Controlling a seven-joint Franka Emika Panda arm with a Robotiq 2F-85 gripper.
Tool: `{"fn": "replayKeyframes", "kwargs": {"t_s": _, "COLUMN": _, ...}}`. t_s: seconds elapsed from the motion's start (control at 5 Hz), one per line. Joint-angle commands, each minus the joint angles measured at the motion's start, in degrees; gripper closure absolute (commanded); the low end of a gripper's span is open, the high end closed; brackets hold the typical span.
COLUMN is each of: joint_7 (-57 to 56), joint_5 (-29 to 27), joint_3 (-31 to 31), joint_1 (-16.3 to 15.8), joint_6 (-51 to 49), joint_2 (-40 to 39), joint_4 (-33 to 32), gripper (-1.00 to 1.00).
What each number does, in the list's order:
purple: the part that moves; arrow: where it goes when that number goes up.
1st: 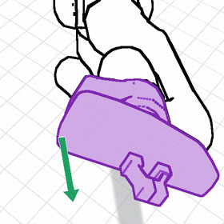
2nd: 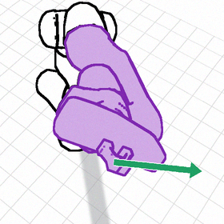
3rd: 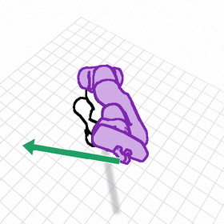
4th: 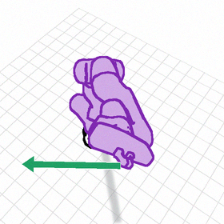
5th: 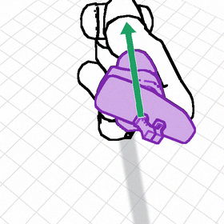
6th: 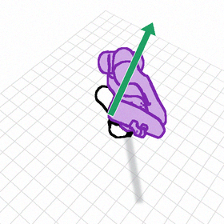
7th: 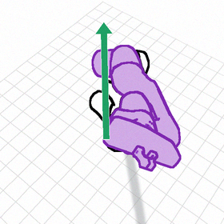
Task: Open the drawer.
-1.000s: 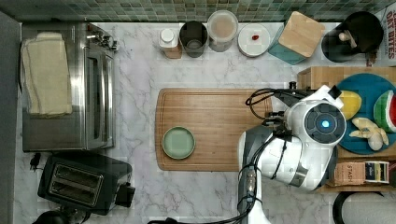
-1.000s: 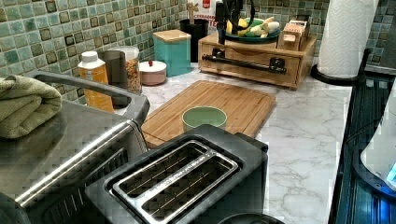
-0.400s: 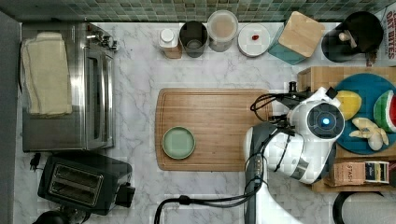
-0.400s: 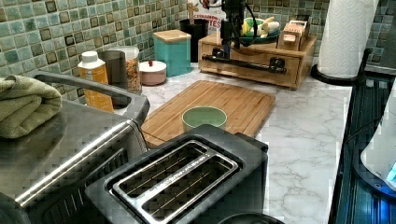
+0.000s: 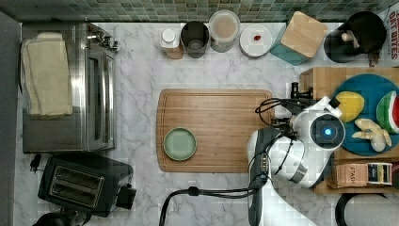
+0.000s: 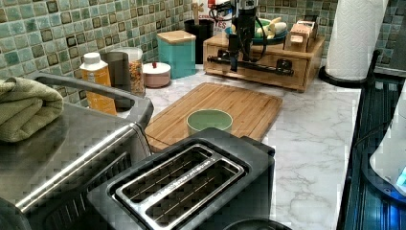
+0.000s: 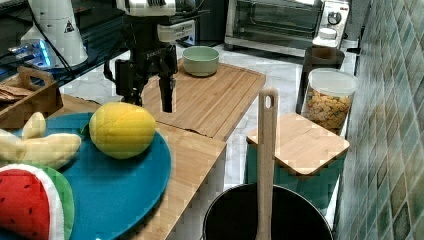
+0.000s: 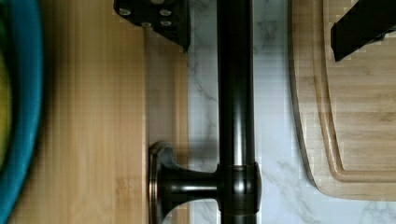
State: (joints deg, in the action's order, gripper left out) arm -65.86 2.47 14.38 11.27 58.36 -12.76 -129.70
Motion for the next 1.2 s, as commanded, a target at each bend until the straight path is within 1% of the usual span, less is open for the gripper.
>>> {"fn": "replayKeyframes", "kwargs": {"t_s": 0.2, "joint_7": 2.55, "joint_5": -1.78, "joint_3": 0.26, "joint_1": -0.31, "joint_6": 4.32, "joint_2": -0.37, "joint_4": -5.65, "gripper": -1.00}}
{"fn": "replayKeyframes", "kwargs": {"t_s": 0.4, "joint_7": -1.50, "joint_5": -4.06, "joint_3": -1.09, "joint_1": 1.05, "joint_6": 7.60, "joint_2": -3.96, "joint_4": -4.99, "gripper": -1.00}}
{"fn": "replayKeyframes", "kwargs": {"t_s": 0.6, "joint_7": -2.12, "joint_5": -3.67, "joint_3": -1.81, "joint_1": 1.53, "joint_6": 7.17, "joint_2": -3.94, "joint_4": -5.07, "gripper": -1.00}}
{"fn": "replayKeyframes", "kwargs": {"t_s": 0.8, "joint_7": 1.80, "joint_5": -2.45, "joint_3": -1.42, "joint_1": -0.76, "joint_6": 4.17, "joint_2": -1.34, "joint_4": -6.18, "gripper": -1.00}}
{"fn": "replayKeyframes", "kwargs": {"t_s": 1.0, "joint_7": 6.54, "joint_5": -1.82, "joint_3": -2.01, "joint_1": -3.81, "joint_6": 4.53, "joint_2": 1.49, "joint_4": -9.18, "gripper": -1.00}}
{"fn": "replayKeyframes", "kwargs": {"t_s": 1.2, "joint_7": 8.41, "joint_5": -4.99, "joint_3": -4.92, "joint_1": -4.88, "joint_6": 3.12, "joint_2": 3.30, "joint_4": -11.02, "gripper": -1.00}}
